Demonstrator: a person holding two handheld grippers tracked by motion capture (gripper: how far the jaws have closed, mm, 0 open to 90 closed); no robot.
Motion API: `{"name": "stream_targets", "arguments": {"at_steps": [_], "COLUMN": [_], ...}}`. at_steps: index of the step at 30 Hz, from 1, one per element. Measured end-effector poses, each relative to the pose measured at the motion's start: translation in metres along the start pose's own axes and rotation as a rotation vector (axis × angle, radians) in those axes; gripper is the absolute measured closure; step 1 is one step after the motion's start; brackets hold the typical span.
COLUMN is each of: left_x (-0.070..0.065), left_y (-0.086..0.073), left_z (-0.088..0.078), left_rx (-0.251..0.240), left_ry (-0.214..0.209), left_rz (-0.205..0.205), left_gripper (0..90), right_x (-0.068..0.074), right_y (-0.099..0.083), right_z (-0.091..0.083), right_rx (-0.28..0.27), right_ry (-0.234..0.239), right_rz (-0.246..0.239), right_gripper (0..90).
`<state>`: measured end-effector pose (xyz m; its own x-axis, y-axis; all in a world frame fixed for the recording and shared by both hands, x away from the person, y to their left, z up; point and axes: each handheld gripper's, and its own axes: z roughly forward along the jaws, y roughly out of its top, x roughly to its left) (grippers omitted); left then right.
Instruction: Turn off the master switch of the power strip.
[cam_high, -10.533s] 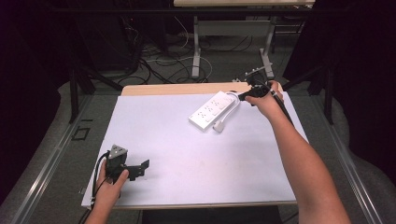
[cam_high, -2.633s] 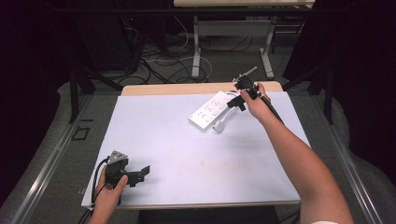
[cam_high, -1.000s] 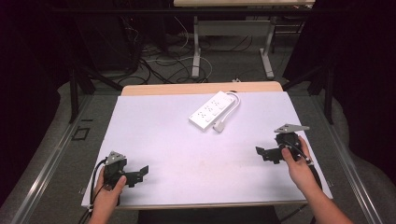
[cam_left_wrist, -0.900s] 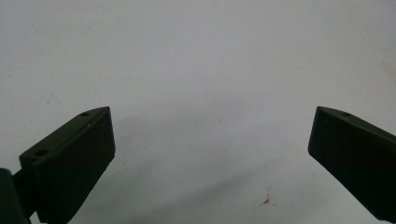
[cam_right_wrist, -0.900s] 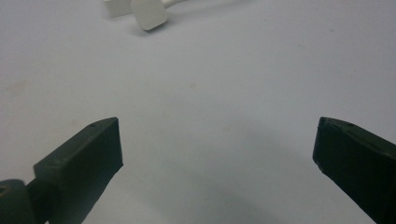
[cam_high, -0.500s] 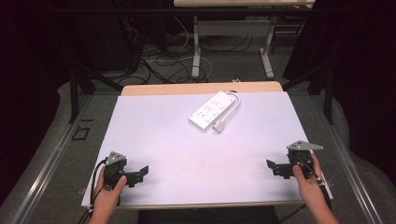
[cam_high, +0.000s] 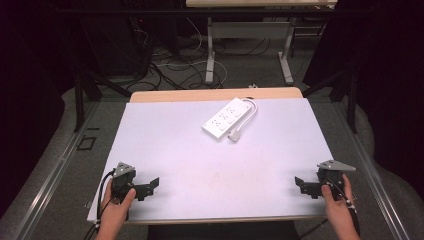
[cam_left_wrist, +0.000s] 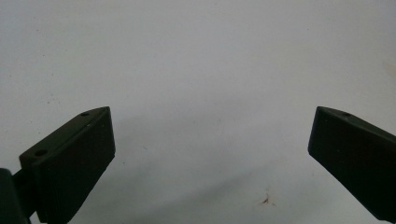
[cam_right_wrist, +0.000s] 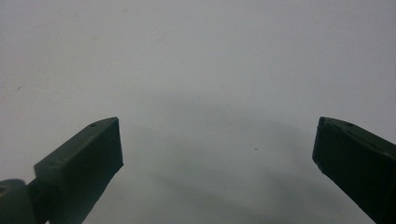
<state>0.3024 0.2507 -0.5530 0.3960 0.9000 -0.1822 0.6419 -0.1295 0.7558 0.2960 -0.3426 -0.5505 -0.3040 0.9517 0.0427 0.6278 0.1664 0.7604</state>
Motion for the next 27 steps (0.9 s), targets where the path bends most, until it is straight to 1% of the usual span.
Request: {"name": "stream_targets", "arguments": {"at_steps": [1,4,7,14,15,17,18,19,20,21,22,24,25,26,27], "left_x": [0.000,0.000,0.000,0.000,0.000,0.000,0.000,0.000,0.001,0.001,0.001,0.001,0.001,0.001,0.001], "left_y": [0.000,0.000,0.000,0.000,0.000,0.000,-0.001,0.000,0.000,0.000,0.000,0.000,0.000,-0.001,0.000], "left_z": [0.000,0.000,0.000,0.001,0.000,0.000,0.000,0.000,0.000,-0.001,-0.001,0.000,-0.001,0.000,-0.001], "left_rx": [0.000,0.002,0.000,0.002,0.003,0.002,0.001,0.001,0.000,0.012,0.013,0.005,0.020,0.004,0.019], "left_ry": [0.001,0.001,0.000,-0.001,-0.001,0.000,0.000,0.000,0.000,-0.002,-0.001,0.001,-0.007,0.000,-0.007], "left_rz": [0.000,0.001,0.000,0.002,0.003,0.001,-0.002,-0.001,-0.001,0.001,0.001,-0.003,-0.001,-0.007,-0.003], "left_gripper": [0.7,0.7,0.7,0.7,0.7,0.7,0.7,0.7,0.7,0.7,0.7,0.7,0.7,0.7,0.7], "right_x": [-0.001,-0.003,-0.005,-0.008,-0.008,-0.008,-0.007,-0.007,-0.007,-0.007,-0.007,-0.007,-0.006,-0.006,-0.006], "right_y": [-0.001,-0.006,-0.010,-0.014,-0.015,-0.016,-0.016,-0.016,-0.016,-0.016,-0.016,-0.017,-0.017,-0.016,-0.016], "right_z": [0.001,0.003,0.005,0.009,0.009,0.010,0.010,0.010,0.010,0.009,0.009,0.009,0.009,0.008,0.008], "right_rx": [-0.004,-0.006,-0.002,-0.008,-0.008,-0.005,-0.006,-0.010,-0.006,-0.006,-0.008,-0.008,-0.014,-0.013,-0.015], "right_ry": [-0.005,-0.017,-0.013,-0.033,-0.030,-0.026,-0.028,-0.036,-0.027,-0.023,-0.019,-0.023,-0.029,-0.026,-0.026], "right_rz": [-0.003,0.009,0.033,0.034,0.034,0.040,0.033,0.038,0.035,0.040,0.044,0.041,0.044,0.043,0.043], "right_gripper": [2.6,2.7,2.7,4.3,4.3,4.2,4.2,4.2,4.2,4.3,4.3,4.3,4.3,4.3,4.3]}}
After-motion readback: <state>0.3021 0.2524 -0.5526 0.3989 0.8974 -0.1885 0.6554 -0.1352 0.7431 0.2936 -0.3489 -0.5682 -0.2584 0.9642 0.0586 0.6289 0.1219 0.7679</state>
